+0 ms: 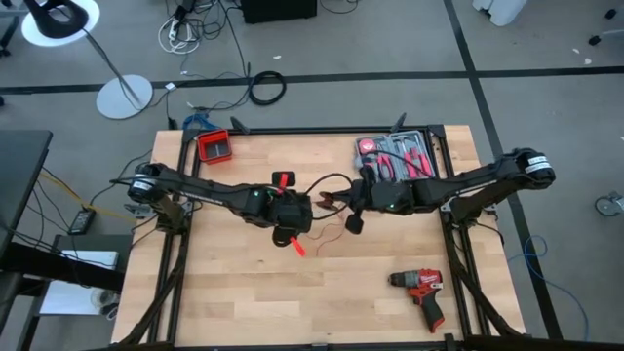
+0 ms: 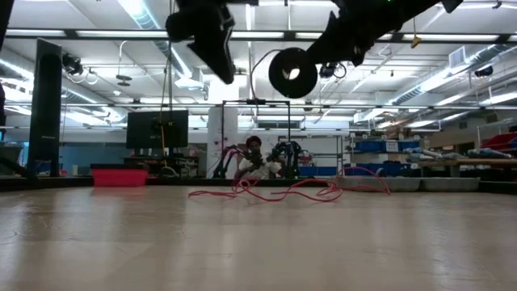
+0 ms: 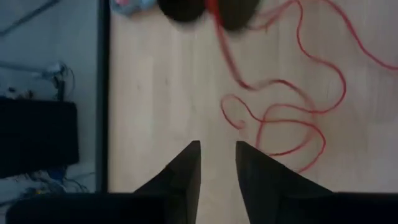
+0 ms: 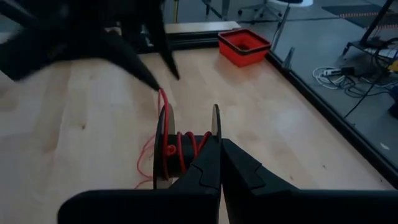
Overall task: Coil cords
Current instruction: Coil the red wire onto the black spool
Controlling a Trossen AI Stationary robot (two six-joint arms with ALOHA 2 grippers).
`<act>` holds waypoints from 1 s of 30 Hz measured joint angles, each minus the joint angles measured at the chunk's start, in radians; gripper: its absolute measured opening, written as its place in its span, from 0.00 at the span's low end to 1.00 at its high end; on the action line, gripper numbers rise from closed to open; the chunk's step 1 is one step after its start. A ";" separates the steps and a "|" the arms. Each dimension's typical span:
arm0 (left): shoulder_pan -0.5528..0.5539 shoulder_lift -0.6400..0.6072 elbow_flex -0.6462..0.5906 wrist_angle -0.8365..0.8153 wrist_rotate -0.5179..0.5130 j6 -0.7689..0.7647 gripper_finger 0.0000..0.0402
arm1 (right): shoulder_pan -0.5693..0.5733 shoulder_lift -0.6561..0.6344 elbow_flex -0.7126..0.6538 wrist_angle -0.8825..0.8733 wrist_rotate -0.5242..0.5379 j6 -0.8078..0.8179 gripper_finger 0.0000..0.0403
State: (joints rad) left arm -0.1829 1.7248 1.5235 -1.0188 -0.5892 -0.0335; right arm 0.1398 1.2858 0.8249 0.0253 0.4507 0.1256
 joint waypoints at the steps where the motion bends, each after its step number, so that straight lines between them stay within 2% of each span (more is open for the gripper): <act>1: 0.000 0.000 -0.023 0.008 0.004 -0.019 0.26 | 0.000 -0.005 0.000 -0.008 0.000 0.006 0.00; 9: -0.018 0.000 -0.147 0.078 0.104 -0.175 0.26 | -0.005 -0.016 0.000 -0.061 0.024 0.007 0.00; 16: -0.036 0.000 -0.207 0.285 0.168 -0.213 0.26 | -0.011 -0.019 0.001 -0.074 0.027 0.009 0.00; 20: -0.036 0.000 -0.259 0.387 0.172 -0.259 0.26 | -0.011 -0.025 0.001 -0.075 0.027 0.009 0.00; 27: -0.035 0.002 -0.302 0.412 0.137 -0.337 0.26 | -0.011 -0.031 0.001 -0.073 0.027 0.010 0.00; 30: -0.035 0.001 -0.321 0.480 0.142 -0.339 0.26 | -0.011 -0.031 0.002 -0.069 0.027 0.012 0.00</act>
State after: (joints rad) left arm -0.2180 1.7260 1.2027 -0.5390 -0.4470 -0.3724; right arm 0.1287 1.2545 0.8265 -0.0441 0.4778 0.1373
